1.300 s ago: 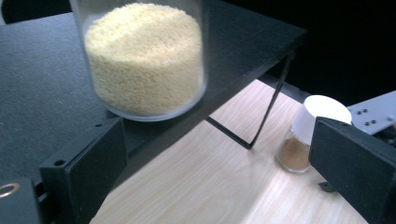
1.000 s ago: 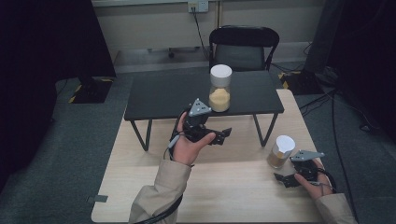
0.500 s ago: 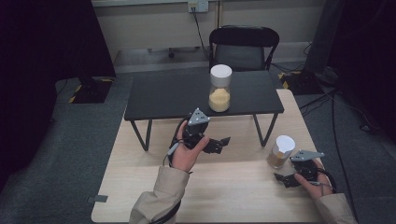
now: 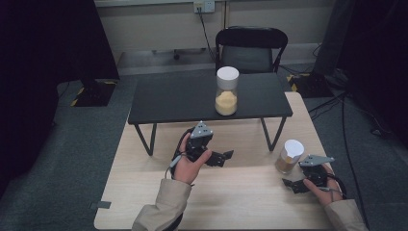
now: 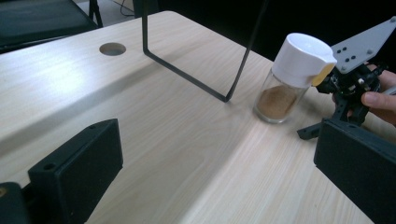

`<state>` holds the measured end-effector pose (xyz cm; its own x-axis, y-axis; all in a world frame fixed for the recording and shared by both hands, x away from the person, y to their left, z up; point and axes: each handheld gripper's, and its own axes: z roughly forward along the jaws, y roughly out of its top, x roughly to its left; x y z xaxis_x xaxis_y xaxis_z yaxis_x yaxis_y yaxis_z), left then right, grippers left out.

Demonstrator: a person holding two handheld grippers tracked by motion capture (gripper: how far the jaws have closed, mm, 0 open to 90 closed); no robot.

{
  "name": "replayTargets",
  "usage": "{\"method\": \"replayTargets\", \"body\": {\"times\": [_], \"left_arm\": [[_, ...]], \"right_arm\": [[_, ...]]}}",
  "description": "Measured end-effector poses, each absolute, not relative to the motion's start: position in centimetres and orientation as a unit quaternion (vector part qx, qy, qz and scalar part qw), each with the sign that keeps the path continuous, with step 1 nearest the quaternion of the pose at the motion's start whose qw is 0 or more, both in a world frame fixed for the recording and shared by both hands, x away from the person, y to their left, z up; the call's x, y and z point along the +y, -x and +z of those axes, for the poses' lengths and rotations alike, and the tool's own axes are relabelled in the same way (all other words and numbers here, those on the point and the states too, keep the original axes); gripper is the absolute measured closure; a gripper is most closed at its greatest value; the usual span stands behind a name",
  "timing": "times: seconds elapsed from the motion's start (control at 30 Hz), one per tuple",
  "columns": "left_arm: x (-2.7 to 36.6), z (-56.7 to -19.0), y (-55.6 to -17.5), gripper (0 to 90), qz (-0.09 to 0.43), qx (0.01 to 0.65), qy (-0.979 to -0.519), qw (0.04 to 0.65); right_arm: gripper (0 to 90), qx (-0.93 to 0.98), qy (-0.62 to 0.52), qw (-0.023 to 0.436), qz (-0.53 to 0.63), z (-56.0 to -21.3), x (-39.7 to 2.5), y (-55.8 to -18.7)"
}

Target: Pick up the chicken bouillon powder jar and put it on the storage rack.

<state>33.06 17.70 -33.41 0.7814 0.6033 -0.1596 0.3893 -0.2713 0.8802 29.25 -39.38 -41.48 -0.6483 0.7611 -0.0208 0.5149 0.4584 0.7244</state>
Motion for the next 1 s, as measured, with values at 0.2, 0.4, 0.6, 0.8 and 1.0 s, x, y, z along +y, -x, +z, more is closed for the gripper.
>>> {"method": "replayTargets", "body": {"times": [0.2, 0.4, 0.6, 0.8, 1.0], "left_arm": [[18.3, -34.5, -32.9, 0.5, 0.099, 0.321, -0.79, 0.513], [19.1, -35.9, -32.9, 0.5, 0.096, 0.336, -0.787, 0.508], [19.5, -36.5, -32.5, 0.8, 0.094, 0.344, -0.787, 0.504], [19.7, -37.0, -32.2, 0.9, 0.096, 0.344, -0.79, 0.498], [20.0, -37.6, -32.0, 0.9, 0.098, 0.342, -0.794, 0.493]], "right_arm": [[0.0, 0.836, -0.382, 0.174, 0.354, -41.5, -39.4, -29.3], [0.0, 0.836, -0.382, 0.174, 0.354, -41.5, -39.4, -29.3], [0.0, 0.836, -0.382, 0.174, 0.354, -41.5, -39.4, -29.3], [0.0, 0.836, -0.382, 0.174, 0.354, -41.5, -39.4, -29.3], [0.0, 0.836, -0.382, 0.174, 0.354, -41.5, -39.4, -29.3]]}}
